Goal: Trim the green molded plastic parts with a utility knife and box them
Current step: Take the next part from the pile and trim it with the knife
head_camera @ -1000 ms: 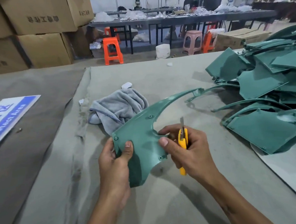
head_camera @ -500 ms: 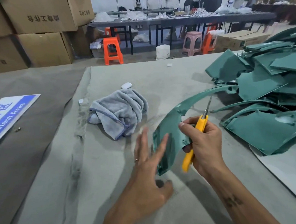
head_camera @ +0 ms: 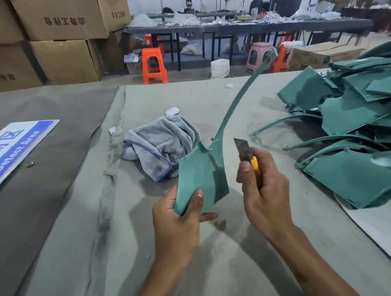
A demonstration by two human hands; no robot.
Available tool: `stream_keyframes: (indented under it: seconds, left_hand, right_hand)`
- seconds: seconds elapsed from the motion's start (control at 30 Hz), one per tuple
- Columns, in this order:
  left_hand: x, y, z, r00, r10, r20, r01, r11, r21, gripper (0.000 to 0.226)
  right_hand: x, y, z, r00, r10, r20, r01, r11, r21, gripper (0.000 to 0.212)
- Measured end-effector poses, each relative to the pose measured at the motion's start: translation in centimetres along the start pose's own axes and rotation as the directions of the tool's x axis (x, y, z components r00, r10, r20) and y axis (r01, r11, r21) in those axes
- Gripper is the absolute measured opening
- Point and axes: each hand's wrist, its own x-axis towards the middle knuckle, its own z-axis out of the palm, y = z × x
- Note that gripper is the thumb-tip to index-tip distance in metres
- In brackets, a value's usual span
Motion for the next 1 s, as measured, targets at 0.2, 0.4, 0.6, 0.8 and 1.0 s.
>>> stream_keyframes:
  seconds: [0.2, 0.4, 0.6, 0.8, 1.0]
  left_hand:
    - [-0.3, 0.4, -0.3, 1.0, 0.0, 0.03, -0.002, 0.997, 0.076, 0.036]
    - [-1.1, 0.5, -0.2, 0.994, 0.018, 0.108, -0.035, 0.986, 0.162, 0.027]
    - [-1.3, 0.7, -0.3, 0.994, 0.019, 0.108, -0.036, 0.985, 0.166, 0.03]
    - [-1.5, 1.0, -0.4, 0.99, 0.008, 0.142, -0.035, 0.982, 0.187, 0.031]
    - [-1.4, 1.0, -0.5, 0.993, 0.001, 0.116, -0.023, 0.982, 0.186, 0.027]
  right_hand:
    - [1.4, 1.8, -1.7, 0.997, -0.08, 0.012, 0.08, 0.969, -0.233, 0.034]
    - [1.5, 2.1, -2.6, 0.997, -0.054, 0.061, 0.067, 0.969, -0.237, 0.03]
    - [1.9, 3.1, -3.9, 0.99, -0.085, 0.108, 0.105, 0.976, -0.193, 0.027]
    - [2.4, 3.8, -3.9, 0.997, -0.023, -0.07, 0.003, 0.961, -0.278, 0.031]
    - [2.5, 3.9, -5.0, 0.969, -0.217, 0.117, 0.235, 0.956, -0.177, 0.027]
